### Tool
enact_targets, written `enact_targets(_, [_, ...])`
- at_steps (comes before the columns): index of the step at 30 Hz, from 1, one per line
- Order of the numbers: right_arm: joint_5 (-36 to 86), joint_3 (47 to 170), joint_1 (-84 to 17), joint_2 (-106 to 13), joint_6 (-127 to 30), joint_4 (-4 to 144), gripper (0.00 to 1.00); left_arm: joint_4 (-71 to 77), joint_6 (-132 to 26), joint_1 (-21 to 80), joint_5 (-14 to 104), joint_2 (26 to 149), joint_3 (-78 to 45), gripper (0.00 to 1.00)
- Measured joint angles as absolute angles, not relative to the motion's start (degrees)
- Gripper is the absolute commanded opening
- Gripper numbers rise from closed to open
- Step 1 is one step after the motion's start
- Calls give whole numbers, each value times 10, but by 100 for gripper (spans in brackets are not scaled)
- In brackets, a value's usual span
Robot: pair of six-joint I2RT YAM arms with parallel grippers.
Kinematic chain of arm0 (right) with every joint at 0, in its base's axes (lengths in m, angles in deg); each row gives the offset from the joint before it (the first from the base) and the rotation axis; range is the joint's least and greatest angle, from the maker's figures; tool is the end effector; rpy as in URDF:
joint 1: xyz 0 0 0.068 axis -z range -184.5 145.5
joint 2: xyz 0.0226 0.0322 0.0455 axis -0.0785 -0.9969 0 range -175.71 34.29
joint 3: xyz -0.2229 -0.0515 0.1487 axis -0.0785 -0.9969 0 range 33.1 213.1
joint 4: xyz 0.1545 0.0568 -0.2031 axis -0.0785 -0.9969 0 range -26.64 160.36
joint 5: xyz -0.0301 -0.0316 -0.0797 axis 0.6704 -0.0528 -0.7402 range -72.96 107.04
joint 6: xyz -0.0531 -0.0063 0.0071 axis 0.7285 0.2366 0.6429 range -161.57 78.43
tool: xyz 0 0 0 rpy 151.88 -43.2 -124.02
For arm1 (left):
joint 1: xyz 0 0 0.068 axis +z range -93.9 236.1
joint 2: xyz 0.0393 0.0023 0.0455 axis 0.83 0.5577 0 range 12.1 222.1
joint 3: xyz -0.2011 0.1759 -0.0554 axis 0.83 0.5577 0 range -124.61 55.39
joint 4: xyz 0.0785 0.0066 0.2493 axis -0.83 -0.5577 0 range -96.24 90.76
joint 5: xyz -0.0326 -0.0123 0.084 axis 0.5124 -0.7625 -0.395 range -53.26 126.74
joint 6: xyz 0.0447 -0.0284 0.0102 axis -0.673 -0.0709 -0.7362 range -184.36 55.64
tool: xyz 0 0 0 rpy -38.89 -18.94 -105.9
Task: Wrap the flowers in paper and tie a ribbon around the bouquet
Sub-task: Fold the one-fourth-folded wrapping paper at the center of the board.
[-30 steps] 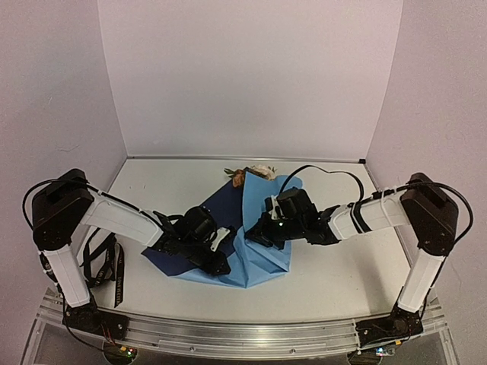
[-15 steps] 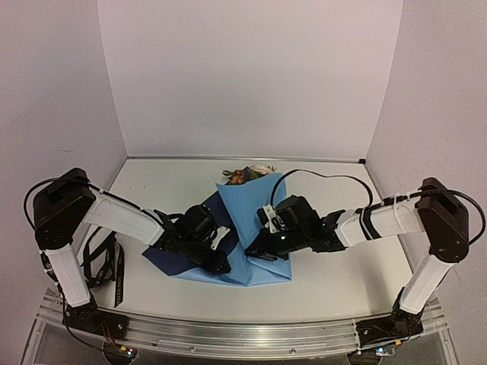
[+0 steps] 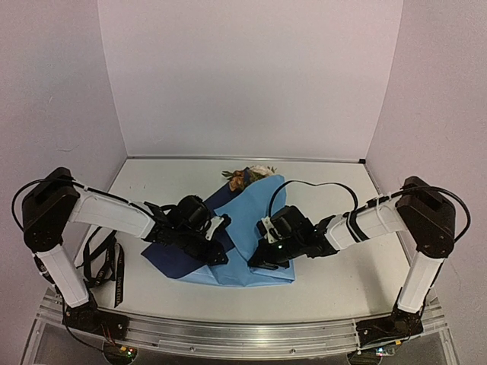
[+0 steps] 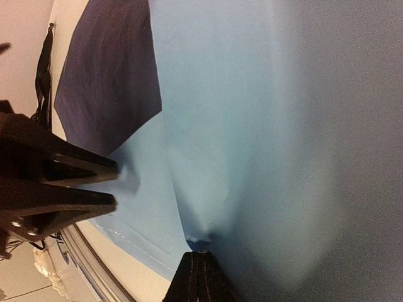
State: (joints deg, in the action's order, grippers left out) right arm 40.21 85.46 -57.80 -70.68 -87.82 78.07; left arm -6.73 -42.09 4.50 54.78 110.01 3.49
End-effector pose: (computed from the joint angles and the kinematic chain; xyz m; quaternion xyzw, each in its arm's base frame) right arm 0.2041 0.2971 0.1350 -0.1325 0.8983 0.4066 0.1010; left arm 0.1987 -0.2684 0.1538 0.2850 0.8949 -0.3049 0.1578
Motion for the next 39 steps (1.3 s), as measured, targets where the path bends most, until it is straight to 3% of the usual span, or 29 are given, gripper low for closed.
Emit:
enact_targets(3, [398, 855, -578, -707, -876, 780, 0, -66, -402, 69, 551, 1055, 37, 49])
enact_targets(12, [392, 855, -578, -707, -874, 790, 0, -11, -326, 181, 617, 1051, 37, 71])
enact_targets(20, [407, 855, -578, -707, -874, 816, 0, 48, -293, 209, 701, 1143, 29, 77])
enact_targets(31, [434, 854, -578, -707, -874, 831, 0, 111, -277, 217, 762, 1244, -38, 63])
enact_targets(36, [441, 850, -578, -707, -875, 832, 0, 113, -274, 219, 769, 1266, -51, 44])
enact_targets(39, [449, 850, -578, -707, -875, 832, 0, 113, -280, 220, 771, 1274, -66, 22])
